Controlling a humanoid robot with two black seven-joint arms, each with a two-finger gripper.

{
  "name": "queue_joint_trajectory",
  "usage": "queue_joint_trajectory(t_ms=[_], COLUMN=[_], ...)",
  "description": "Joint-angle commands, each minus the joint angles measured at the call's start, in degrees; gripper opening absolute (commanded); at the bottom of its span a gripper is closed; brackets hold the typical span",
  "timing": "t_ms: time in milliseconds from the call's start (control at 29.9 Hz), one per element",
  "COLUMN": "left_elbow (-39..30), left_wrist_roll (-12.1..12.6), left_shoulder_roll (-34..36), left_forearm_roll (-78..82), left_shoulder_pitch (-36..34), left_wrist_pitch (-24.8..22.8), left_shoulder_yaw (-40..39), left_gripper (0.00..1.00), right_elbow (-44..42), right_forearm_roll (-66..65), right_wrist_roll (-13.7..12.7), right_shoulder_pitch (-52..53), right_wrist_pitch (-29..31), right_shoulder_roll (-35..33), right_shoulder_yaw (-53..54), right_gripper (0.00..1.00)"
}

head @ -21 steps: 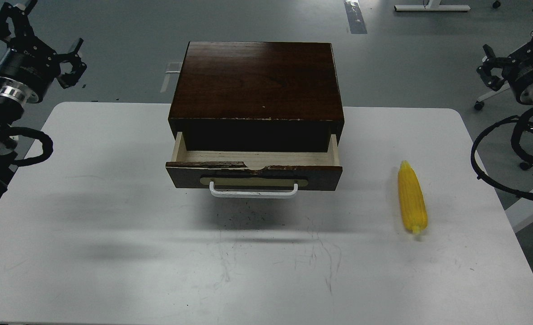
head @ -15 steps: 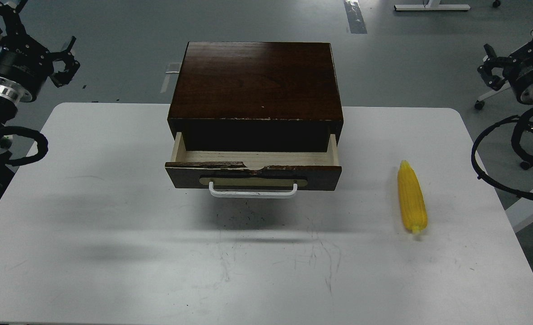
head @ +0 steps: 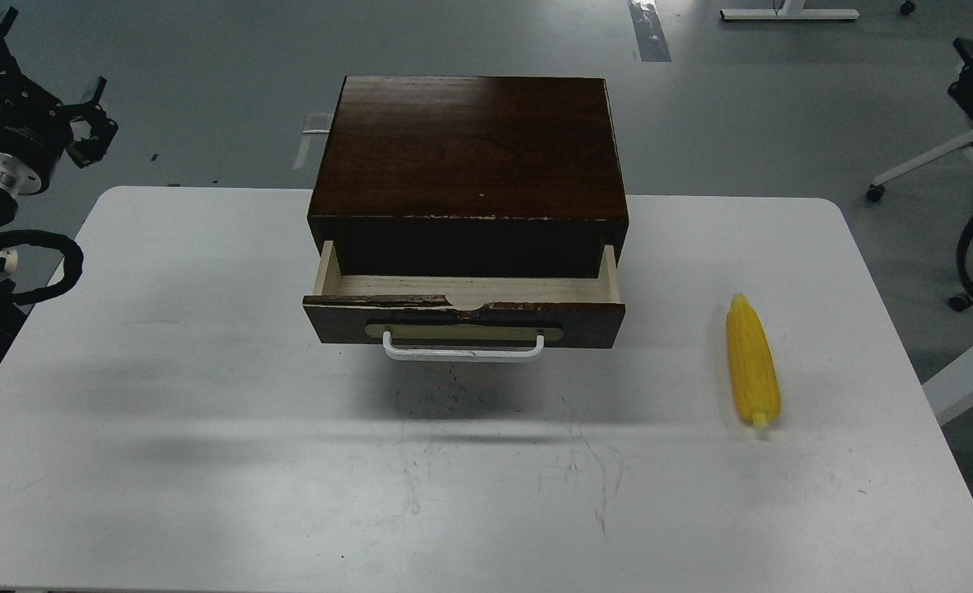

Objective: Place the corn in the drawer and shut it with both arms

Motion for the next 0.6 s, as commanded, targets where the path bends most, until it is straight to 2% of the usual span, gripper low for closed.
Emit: queue_joint_trajectory(t_ms=[0,200,368,501,535,568], left_elbow=[0.0,-0.2,-0.2,-0.2,-0.2,-0.2], left_wrist_roll=[-0.3,0.3,0.4,-0.1,-0.1,-0.1], left_shoulder_roll=[-0.3,-0.7,-0.6,-0.6,-0.6,-0.6], left_forearm_roll=[-0.1,0.1,2.4,2.9,2.9,2.9], left_shoulder_pitch=[-0.1,-1.2,-2.8,-3.2,-3.2,-3.2], left_wrist_pitch=[0.0,0.0,0.0,0.0,0.0,0.0], left_shoulder_yaw=[-0.1,0.5,0.8,0.8,0.8,0.7], left_gripper=[0.98,0.98,0.98,0.98,0.98,0.98], right_elbow=[0.1,0.6,1.8,12.3,12.3,16.7], right_forearm_roll=[-2.8,-15.6,-25.5,-36.6,-36.6,-39.0], right_wrist_roll=[0.0,-0.2,-0.6,-2.8,-2.8,-3.2], right_shoulder_pitch=[6.1,11.4,12.8,13.5,13.5,13.5], right_wrist_pitch=[0.0,0.0,0.0,0.0,0.0,0.0], right_shoulder_roll=[-0.8,-1.2,-1.0,-1.9,-1.9,-3.6], right_shoulder_yaw=[-9.6,-18.5,-19.9,-20.4,-20.4,-20.4], right_gripper=[1.0,1.0,1.0,1.0,1.0,1.0])
